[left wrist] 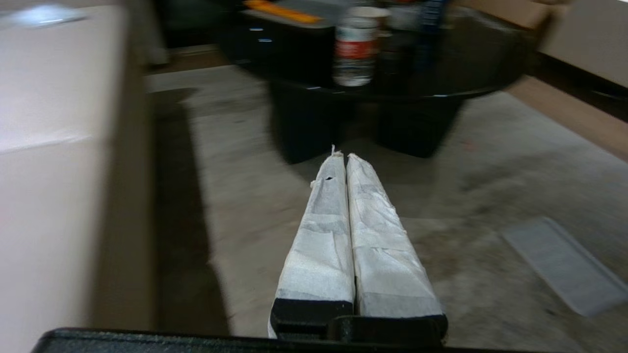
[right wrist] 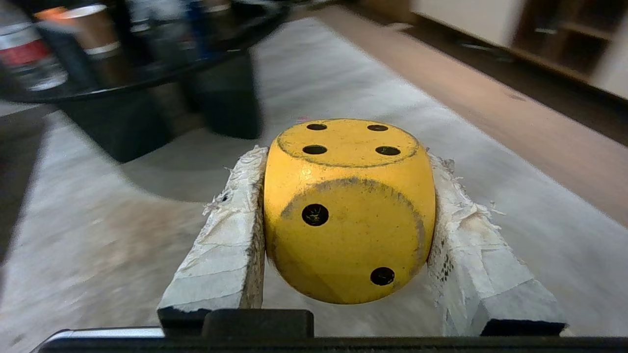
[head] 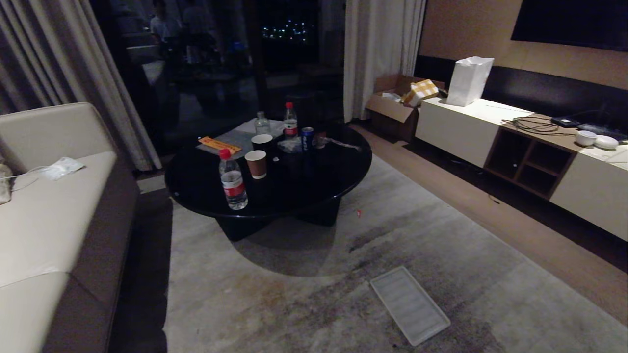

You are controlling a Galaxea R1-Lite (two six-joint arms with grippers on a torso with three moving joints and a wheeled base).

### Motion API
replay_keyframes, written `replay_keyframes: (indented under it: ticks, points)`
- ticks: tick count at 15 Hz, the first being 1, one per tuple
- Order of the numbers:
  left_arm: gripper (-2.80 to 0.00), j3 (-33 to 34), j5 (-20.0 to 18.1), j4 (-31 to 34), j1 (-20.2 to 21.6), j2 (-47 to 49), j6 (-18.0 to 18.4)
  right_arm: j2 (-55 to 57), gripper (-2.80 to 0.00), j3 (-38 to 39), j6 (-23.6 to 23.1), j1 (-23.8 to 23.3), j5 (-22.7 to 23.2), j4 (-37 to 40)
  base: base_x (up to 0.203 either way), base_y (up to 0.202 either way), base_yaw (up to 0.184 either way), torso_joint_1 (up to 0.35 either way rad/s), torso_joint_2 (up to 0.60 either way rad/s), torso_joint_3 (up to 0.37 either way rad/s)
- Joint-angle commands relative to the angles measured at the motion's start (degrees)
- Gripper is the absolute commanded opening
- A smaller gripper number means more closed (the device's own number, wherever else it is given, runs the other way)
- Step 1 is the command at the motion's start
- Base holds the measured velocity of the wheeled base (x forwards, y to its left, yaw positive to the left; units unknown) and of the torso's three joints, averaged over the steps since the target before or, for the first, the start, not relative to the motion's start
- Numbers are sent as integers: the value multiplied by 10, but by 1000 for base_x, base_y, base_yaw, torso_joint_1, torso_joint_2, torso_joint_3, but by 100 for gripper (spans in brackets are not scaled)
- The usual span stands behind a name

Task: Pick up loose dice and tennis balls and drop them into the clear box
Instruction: Put the toys in the box

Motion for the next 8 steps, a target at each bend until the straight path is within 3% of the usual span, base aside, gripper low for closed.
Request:
replay_keyframes:
  ticks: [1,8]
  points:
    - [-280,1,0,0,0,1,0,1,-280,0,0,0,0,0,1,9,-160,4,2,2]
    - [-280,1,0,0,0,1,0,1,-280,0,0,0,0,0,2,10,-163,3,2,3]
